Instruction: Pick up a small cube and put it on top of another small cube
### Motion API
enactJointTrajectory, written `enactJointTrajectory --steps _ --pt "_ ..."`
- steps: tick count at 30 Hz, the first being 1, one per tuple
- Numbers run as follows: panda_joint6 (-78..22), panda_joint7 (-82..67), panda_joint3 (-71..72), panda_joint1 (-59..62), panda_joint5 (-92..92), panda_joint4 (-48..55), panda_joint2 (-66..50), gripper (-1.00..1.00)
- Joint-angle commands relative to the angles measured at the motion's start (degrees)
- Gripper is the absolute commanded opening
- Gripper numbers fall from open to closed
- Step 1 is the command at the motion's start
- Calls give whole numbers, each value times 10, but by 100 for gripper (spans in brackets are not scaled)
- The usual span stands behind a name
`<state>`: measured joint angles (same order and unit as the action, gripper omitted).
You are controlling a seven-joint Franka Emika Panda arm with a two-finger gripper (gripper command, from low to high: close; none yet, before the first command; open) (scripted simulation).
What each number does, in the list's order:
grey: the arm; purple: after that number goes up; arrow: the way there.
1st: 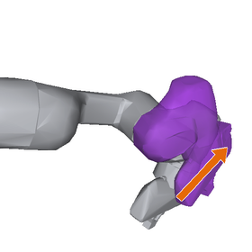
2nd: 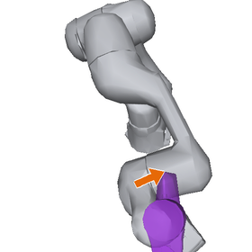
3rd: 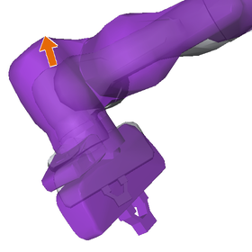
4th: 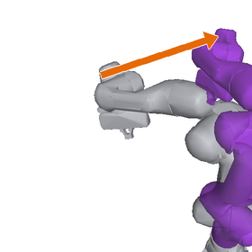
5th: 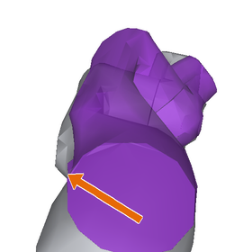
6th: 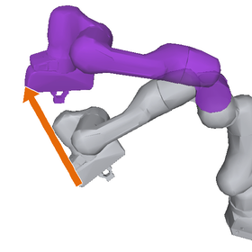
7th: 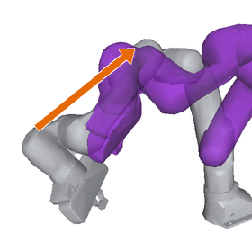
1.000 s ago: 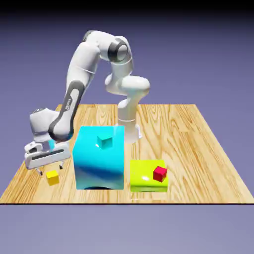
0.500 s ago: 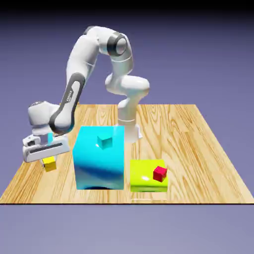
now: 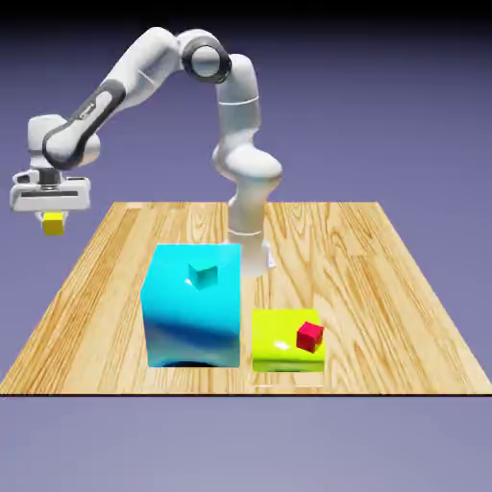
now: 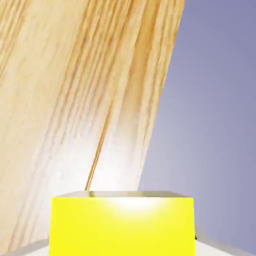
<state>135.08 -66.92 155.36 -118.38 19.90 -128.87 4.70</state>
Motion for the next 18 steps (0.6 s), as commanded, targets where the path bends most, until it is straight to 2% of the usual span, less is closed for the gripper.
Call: enactJointTrajectory --steps 1,18 --pt "-8 -6 -3 12 -9 1 -10 -100" --pt "-153 -105 -63 365 -166 14 -176 -100"
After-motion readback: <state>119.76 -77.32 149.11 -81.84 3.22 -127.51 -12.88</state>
